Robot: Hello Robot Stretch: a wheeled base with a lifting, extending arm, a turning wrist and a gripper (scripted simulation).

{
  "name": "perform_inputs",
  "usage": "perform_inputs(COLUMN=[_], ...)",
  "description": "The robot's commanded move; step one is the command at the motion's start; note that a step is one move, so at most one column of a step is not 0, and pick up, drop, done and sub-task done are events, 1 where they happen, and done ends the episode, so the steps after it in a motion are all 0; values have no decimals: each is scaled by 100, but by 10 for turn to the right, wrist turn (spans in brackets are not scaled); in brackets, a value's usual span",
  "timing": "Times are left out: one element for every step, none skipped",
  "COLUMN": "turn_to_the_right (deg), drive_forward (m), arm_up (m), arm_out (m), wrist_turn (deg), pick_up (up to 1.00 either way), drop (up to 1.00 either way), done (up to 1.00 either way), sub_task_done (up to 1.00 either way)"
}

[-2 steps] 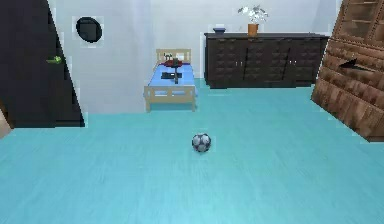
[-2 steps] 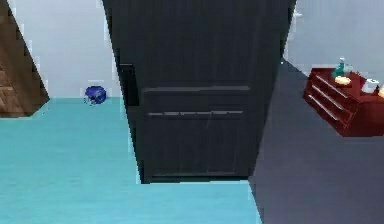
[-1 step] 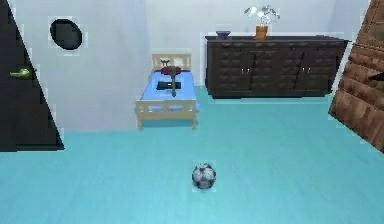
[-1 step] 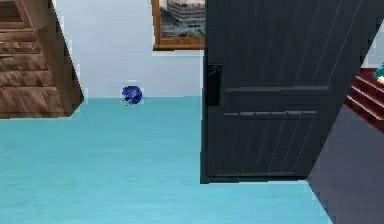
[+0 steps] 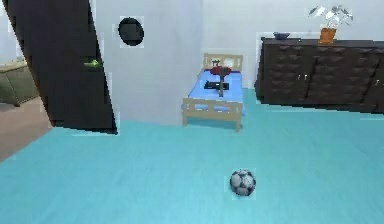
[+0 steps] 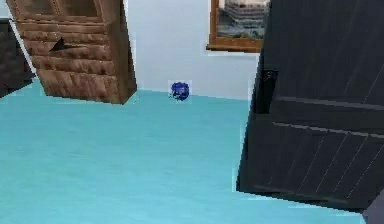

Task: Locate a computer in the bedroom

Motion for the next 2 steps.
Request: perform_inputs(turn_to_the_right=[0,-180], drive_forward=[100,0], arm_up=[0,0], arm_out=[0,0], wrist_turn=[0,0], pick_up=[0,0], drop=[0,0], done=[0,0], sub_task_done=[0,0])
